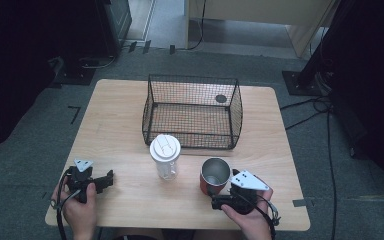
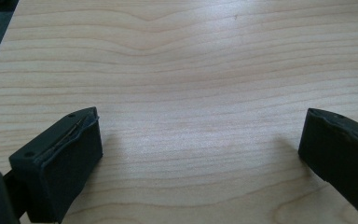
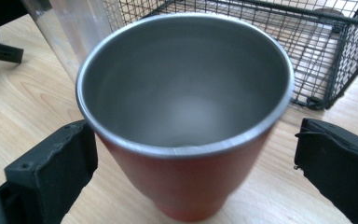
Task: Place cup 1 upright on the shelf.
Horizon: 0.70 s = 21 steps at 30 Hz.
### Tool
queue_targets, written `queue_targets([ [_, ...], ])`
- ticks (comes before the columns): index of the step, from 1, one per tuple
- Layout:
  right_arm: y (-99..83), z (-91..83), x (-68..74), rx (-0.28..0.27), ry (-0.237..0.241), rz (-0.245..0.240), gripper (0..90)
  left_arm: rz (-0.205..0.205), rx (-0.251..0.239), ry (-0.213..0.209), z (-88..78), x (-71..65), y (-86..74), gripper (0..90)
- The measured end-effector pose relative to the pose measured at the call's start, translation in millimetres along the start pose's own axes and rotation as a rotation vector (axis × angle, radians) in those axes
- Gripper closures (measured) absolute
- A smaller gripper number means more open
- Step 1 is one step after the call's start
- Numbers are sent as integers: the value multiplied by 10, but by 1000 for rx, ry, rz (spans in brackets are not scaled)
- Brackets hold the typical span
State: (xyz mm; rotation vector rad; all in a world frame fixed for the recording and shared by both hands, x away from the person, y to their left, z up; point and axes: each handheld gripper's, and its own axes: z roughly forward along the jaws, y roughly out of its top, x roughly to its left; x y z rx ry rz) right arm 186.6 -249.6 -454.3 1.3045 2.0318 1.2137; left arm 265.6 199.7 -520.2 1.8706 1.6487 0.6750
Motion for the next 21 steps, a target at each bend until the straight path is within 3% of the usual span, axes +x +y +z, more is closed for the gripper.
queue_targets([
  [4,64,88,64,6,-39,8,0,0,0,0,0,0,0,0],
  [11,128,203,99,13,-55,44,0,0,0,0,0,0,0,0],
  [21,175,346,133,31,-74,41,0,0,0,0,0,0,0,0],
])
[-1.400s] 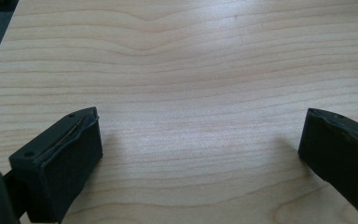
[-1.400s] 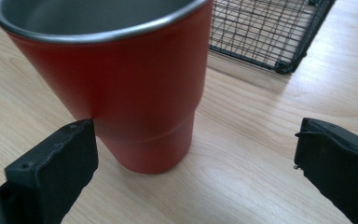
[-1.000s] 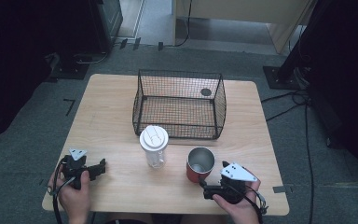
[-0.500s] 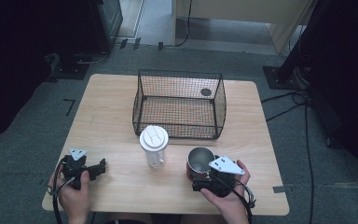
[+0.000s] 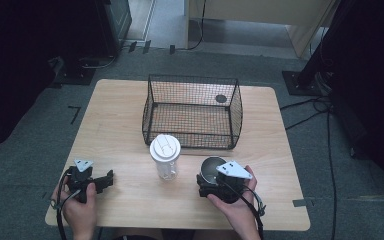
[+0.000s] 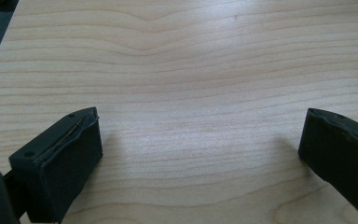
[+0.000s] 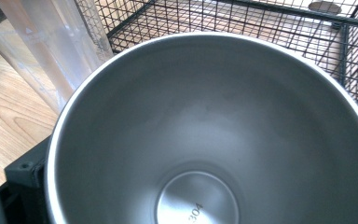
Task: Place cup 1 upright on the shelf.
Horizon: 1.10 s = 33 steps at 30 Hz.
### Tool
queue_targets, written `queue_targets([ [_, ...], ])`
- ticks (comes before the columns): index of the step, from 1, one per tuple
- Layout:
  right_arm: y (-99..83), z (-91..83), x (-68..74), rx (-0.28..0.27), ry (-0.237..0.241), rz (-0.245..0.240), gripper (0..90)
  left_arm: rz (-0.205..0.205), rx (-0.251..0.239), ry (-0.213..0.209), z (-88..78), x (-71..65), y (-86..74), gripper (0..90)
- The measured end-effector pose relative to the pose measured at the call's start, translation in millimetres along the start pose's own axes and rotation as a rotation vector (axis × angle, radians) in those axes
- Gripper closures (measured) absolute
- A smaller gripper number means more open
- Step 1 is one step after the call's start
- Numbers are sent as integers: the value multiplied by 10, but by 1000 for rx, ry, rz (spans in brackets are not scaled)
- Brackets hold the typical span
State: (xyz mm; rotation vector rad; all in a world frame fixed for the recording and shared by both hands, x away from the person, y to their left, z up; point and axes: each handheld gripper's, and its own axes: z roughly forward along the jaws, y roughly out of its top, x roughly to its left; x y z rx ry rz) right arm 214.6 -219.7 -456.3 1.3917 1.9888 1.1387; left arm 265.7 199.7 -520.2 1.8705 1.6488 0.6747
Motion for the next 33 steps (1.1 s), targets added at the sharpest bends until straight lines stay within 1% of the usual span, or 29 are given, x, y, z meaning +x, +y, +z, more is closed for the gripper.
queue_targets([
  [1,3,11,2,3,2,1,0,0,0,0,0,0,0,0],
  [3,3,25,18,6,-17,-14,0,0,0,0,0,0,0,0],
  [4,3,29,26,1,-30,-23,9,1,0,0,0,0,0,0],
  [5,4,28,33,-7,-36,-27,39,-1,-1,0,1,0,0,0],
  [6,5,26,37,-15,-33,-30,61,0,0,0,1,0,0,0],
  [10,6,29,33,-22,-26,-42,66,0,0,0,0,0,0,0],
  [21,33,14,9,-20,-46,-33,68,-1,-1,0,1,-1,0,0],
  [27,112,-28,18,-31,-62,-38,68,-2,-2,0,2,-1,0,0],
  [33,251,-67,30,-57,-67,-54,68,-3,-3,0,2,-2,0,0],
])
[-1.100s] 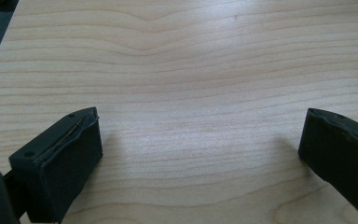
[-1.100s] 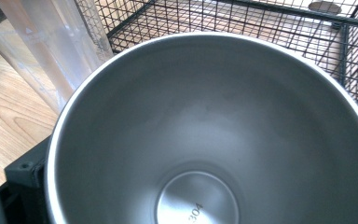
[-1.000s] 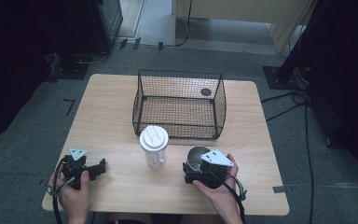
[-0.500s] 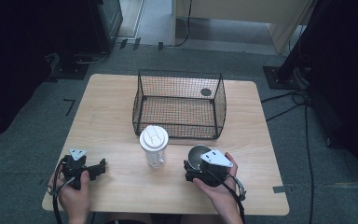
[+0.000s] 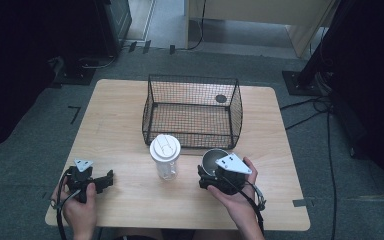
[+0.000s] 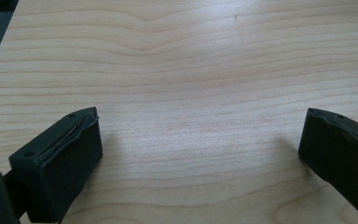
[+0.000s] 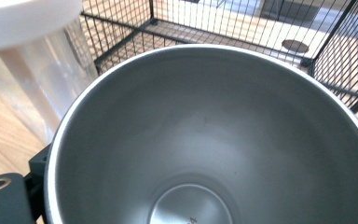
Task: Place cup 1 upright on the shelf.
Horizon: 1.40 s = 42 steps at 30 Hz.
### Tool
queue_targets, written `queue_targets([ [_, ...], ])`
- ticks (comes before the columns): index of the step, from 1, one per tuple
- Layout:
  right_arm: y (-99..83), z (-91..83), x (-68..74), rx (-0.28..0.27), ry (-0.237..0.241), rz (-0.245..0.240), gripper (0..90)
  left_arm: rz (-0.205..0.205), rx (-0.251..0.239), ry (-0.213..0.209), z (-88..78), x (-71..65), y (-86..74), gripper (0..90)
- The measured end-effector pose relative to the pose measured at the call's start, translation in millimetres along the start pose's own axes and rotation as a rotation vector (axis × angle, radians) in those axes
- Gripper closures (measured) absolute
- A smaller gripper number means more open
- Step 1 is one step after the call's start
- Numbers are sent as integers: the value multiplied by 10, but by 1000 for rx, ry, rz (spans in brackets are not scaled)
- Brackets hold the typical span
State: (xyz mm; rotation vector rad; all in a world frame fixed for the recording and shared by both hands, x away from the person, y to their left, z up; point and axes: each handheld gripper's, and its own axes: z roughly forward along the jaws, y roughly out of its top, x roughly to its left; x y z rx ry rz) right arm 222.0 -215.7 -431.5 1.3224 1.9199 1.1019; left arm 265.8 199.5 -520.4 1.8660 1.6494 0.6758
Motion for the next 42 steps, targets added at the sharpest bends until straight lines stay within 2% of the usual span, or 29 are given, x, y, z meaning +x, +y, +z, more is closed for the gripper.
queue_targets([
  [27,620,-51,-171,-107,-59,4,68,7,3,-5,1,-7,5,0],
  [37,801,44,-197,-215,-108,-11,68,10,2,-8,6,-12,9,0],
  [42,877,116,-220,-257,-115,-5,68,10,2,-8,6,-12,9,0],
])
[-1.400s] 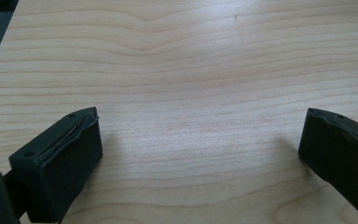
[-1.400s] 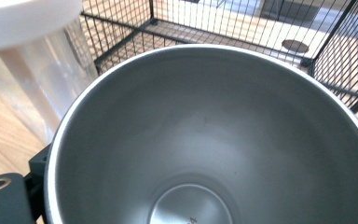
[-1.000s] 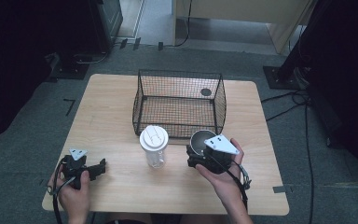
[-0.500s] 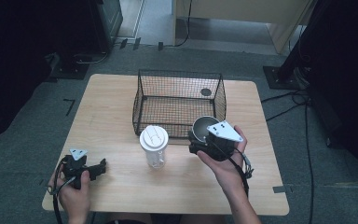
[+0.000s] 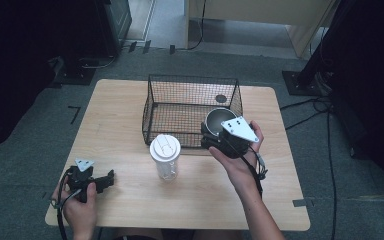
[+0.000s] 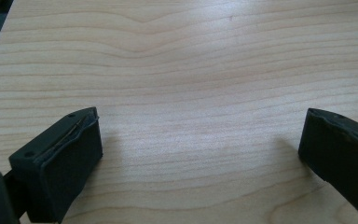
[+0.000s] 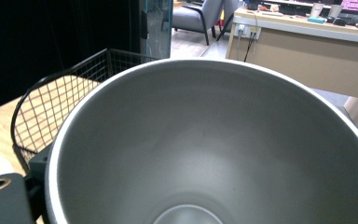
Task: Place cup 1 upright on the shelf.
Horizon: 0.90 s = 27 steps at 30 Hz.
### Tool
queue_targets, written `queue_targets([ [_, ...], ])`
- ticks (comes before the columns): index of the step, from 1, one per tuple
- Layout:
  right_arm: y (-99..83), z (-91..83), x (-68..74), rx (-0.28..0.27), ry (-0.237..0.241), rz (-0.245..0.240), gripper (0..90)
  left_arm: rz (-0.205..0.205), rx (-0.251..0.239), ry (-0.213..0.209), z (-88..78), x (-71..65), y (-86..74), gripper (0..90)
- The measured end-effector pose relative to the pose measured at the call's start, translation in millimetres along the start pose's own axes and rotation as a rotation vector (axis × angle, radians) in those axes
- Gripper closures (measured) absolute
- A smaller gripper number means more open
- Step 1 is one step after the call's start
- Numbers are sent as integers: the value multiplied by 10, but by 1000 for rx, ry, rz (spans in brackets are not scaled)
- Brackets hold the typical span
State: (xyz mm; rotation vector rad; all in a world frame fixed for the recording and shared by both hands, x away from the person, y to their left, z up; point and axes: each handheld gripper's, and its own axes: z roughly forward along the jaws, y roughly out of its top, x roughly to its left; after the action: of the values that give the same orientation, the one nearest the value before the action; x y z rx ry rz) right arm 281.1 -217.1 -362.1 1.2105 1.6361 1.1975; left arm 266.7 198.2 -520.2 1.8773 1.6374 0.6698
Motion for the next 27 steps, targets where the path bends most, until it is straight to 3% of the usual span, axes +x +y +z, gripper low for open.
queue_targets([
  [14,163,301,-99,-38,-45,31,68,0,-1,0,1,0,0,0],
  [27,143,660,-159,-36,-85,42,67,0,-3,-2,6,-5,4,0],
])
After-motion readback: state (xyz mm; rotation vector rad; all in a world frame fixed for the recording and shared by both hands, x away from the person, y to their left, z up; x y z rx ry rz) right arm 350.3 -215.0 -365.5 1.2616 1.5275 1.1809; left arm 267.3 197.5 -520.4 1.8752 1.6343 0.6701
